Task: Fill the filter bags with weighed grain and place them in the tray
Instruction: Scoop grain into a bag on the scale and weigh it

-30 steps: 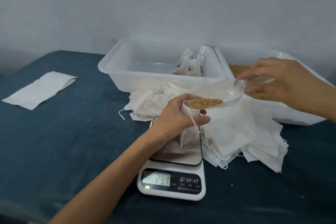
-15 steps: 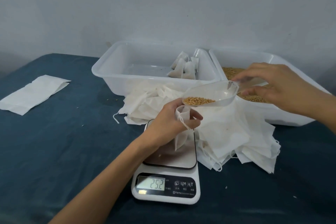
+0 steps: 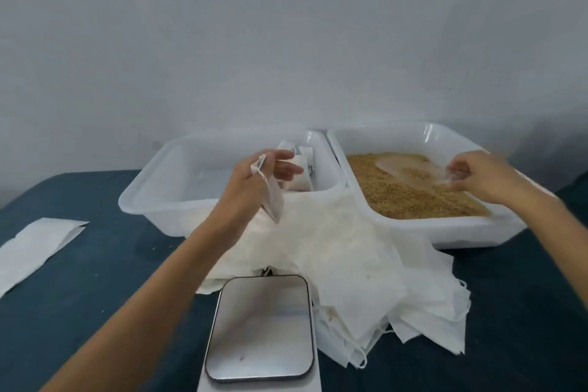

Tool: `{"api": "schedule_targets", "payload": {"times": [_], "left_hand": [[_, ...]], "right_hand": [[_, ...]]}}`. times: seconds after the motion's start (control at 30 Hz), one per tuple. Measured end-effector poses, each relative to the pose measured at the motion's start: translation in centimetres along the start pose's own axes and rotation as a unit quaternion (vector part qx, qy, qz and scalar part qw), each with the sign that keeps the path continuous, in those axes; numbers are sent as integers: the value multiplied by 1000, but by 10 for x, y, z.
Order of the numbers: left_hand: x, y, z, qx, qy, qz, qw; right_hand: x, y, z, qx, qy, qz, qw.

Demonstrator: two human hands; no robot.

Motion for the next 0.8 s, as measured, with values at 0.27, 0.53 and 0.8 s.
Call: {"api": "schedule_targets", "payload": {"times": [0.27,0.53,0.8], "left_hand": [[-117,14,-90,-288,-100,-91,948],[-123,41,-170,-325,-283,-164,887],[-120,16,-80,-337,-66,-25,939]], "right_hand": [[-15,47,5,21,2,-58,998],[-18,51,10,7,-3,-62,998],[-16,51,6,23,-11,-67,997]]}}
Point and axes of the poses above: each hand's wrist, its own x-axis away from the middle knuckle, its own y-axis out of the palm, z = x × y, the point moved 10 cm from there along -x, towards the middle knuckle, and after that the axes turned 14 degrees about y, right-handed, at the moved point
